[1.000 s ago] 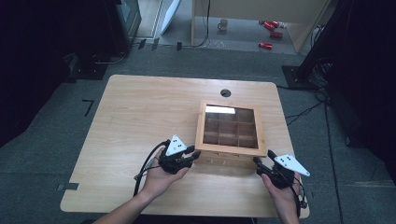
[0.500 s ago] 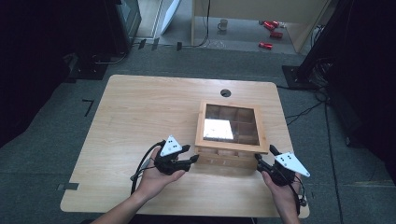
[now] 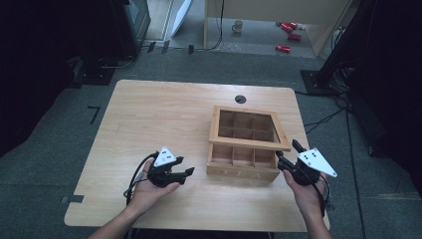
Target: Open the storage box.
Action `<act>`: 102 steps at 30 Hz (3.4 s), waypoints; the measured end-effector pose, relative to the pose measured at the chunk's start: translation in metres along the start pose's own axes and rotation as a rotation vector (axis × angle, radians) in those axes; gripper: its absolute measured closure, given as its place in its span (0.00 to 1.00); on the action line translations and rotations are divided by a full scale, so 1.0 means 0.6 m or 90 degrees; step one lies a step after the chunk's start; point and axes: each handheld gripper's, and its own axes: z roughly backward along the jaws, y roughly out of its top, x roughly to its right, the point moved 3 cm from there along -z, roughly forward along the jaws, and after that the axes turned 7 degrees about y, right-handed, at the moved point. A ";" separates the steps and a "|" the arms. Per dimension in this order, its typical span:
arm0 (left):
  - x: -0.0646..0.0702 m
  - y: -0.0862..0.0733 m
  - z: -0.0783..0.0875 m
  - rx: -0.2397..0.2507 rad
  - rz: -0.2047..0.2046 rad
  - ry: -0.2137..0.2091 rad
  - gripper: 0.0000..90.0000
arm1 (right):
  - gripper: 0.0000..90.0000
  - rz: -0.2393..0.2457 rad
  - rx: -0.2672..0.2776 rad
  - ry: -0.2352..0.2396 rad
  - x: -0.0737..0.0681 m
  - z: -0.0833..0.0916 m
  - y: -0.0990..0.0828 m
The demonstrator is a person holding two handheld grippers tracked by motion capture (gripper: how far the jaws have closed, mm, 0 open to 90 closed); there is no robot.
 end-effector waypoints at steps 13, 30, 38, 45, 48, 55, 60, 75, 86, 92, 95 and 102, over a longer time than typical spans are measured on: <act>-0.074 -0.039 0.013 -0.020 0.061 0.042 0.47 | 0.61 0.061 0.025 0.005 0.011 -0.029 0.051; -0.104 -0.058 0.008 -0.039 0.071 0.098 0.38 | 0.73 0.035 0.057 0.032 0.060 -0.063 0.115; -0.118 -0.074 0.008 -0.072 0.074 0.129 0.24 | 0.73 0.035 0.055 0.036 0.079 -0.086 0.143; -0.123 -0.076 0.006 -0.075 0.073 0.150 0.19 | 0.74 0.029 0.050 0.045 0.090 -0.100 0.159; -0.123 -0.076 0.006 -0.075 0.072 0.152 0.19 | 0.74 0.026 0.047 0.048 0.096 -0.107 0.166; -0.119 -0.078 0.004 -0.074 0.054 0.165 0.18 | 0.74 0.009 0.041 0.060 0.112 -0.127 0.183; -0.109 -0.080 -0.002 -0.078 0.024 0.189 0.15 | 0.74 0.001 0.035 0.068 0.122 -0.140 0.193; -0.104 -0.081 -0.003 -0.077 0.022 0.196 0.15 | 0.74 -0.027 0.010 0.100 0.159 -0.191 0.223; -0.101 -0.083 -0.001 -0.078 0.021 0.195 0.15 | 0.74 -0.089 -0.006 0.115 0.194 -0.248 0.237; -0.101 -0.083 -0.001 -0.077 0.021 0.195 0.15 | 0.74 -0.121 -0.009 0.106 0.203 -0.274 0.238; -0.101 -0.083 -0.001 -0.077 0.020 0.196 0.15 | 0.75 -0.131 -0.013 0.095 0.205 -0.284 0.238; -0.101 -0.083 -0.001 -0.076 0.020 0.195 0.15 | 0.74 -0.161 -0.024 0.065 0.209 -0.309 0.239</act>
